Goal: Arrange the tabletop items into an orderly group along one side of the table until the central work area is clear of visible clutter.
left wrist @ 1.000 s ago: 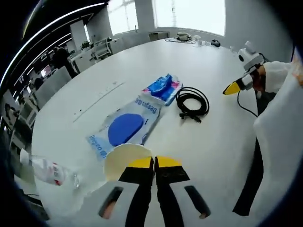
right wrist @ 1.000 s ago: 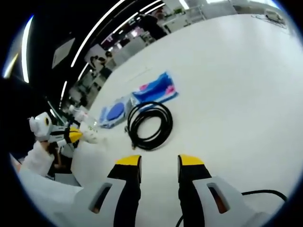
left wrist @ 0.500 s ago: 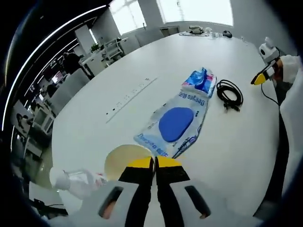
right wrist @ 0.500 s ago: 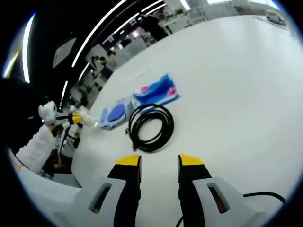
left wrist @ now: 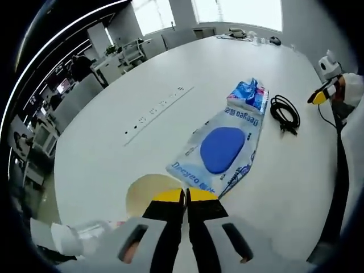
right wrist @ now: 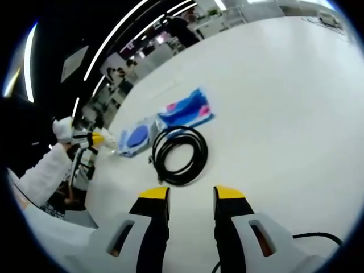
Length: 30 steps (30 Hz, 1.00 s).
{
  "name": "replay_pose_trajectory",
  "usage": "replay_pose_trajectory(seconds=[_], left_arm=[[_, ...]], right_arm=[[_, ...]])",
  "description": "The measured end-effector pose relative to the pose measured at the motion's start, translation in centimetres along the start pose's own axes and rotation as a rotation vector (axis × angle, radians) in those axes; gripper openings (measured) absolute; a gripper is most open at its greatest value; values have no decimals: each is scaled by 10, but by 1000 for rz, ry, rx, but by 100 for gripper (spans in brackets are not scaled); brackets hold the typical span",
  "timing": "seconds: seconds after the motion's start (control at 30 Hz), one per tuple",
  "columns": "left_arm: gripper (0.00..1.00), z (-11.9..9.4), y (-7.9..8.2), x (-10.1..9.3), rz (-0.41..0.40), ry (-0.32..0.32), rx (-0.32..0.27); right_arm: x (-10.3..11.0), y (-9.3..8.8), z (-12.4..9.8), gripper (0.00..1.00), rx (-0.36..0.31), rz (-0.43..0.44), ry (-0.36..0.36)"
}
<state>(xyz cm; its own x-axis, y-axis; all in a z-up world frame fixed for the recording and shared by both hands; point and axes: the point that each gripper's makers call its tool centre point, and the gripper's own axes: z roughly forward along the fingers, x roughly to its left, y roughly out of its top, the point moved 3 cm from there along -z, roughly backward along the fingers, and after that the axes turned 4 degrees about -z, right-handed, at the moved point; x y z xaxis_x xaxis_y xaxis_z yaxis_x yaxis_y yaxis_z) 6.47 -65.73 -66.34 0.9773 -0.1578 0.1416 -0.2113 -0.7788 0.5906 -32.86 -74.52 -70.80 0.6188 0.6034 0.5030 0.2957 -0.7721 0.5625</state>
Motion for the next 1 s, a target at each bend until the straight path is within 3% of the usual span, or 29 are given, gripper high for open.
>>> replay_pose_trajectory(seconds=[0.33,0.7,0.8,0.9,1.0], left_arm=[[0,10,-11,-2,-1,-19,35],[0,13,-8,-1,-36,-11,18],[8,12,-9,3,-60,22,15],[22,9,-8,7,-140,46,-9],[30,3,-4,10,-155,71,-35]], right_arm=[[-1,-1,4,28,13,-5,2],[6,2,5,28,12,-17,16],[6,2,5,28,11,-15,17],[5,3,4,28,4,-12,18],[4,4,4,28,-4,-9,17]])
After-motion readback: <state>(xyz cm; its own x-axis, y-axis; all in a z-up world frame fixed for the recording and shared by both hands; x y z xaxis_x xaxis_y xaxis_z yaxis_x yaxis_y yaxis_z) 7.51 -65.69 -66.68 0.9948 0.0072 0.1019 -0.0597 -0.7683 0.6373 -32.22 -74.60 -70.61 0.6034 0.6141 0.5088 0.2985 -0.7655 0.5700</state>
